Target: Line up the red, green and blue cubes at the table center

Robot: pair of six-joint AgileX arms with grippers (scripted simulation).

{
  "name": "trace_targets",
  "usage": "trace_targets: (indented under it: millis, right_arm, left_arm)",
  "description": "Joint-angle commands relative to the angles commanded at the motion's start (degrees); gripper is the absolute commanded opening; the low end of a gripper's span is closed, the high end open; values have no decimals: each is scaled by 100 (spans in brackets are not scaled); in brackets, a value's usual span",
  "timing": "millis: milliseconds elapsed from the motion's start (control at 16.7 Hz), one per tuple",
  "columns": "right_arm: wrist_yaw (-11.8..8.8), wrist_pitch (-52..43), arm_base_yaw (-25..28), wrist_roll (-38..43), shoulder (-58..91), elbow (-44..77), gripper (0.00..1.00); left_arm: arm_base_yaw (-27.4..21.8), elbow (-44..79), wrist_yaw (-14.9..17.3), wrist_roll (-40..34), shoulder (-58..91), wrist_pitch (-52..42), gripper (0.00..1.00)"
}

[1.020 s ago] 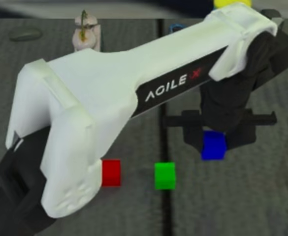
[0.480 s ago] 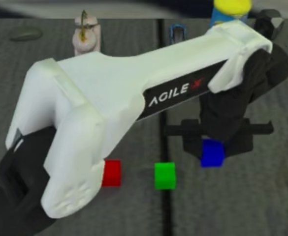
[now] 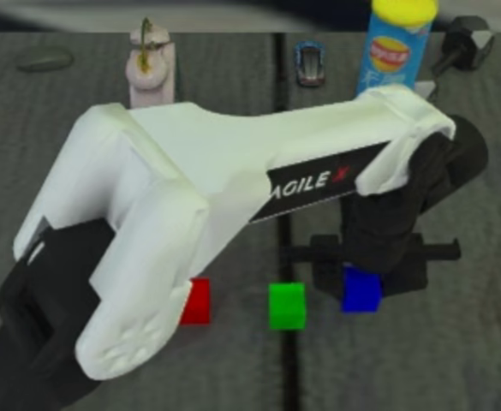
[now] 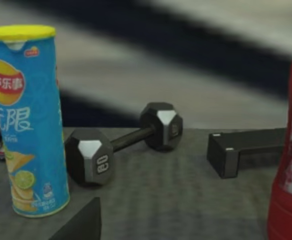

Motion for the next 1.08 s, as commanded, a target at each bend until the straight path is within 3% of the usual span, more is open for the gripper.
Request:
trace_targets:
  millis: [60, 840, 1080]
  right_arm:
    - [0, 0, 0, 0, 0, 0, 100]
    - [0, 0, 0, 0, 0, 0, 100]
    - [0, 0, 0, 0, 0, 0, 100]
  left_arm:
    - [0, 0, 0, 0, 0, 0, 0]
    - [0, 0, 0, 0, 0, 0, 98]
    - [0, 0, 0, 0, 0, 0, 100]
